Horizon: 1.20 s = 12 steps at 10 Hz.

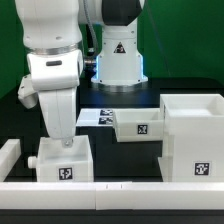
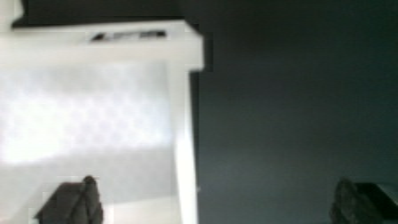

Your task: Assemble drawer

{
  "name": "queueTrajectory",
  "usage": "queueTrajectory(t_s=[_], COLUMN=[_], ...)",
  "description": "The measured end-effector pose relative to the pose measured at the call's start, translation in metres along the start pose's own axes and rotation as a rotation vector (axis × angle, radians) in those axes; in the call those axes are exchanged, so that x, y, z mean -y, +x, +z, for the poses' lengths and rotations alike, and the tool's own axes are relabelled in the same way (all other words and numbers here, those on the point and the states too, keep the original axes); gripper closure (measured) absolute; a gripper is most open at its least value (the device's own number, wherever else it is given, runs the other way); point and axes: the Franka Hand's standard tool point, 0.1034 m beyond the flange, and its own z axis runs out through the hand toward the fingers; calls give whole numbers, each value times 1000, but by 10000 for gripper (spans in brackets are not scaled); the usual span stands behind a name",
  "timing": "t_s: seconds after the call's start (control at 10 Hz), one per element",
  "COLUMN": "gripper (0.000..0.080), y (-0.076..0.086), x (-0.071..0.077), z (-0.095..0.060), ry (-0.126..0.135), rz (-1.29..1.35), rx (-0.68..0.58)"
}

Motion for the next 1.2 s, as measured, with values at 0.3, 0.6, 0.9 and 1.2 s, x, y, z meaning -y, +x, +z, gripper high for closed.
queueTrajectory(t_s=[0.3, 0.6, 0.9, 1.2], gripper=[150, 150, 150, 150], y=[-1, -20, -33, -49], x=[1, -1, 6, 10], z=[1, 14, 22, 22], ry=[2, -2, -46, -133], rz=[1, 27, 57, 91], rx=[-1, -59, -42, 0])
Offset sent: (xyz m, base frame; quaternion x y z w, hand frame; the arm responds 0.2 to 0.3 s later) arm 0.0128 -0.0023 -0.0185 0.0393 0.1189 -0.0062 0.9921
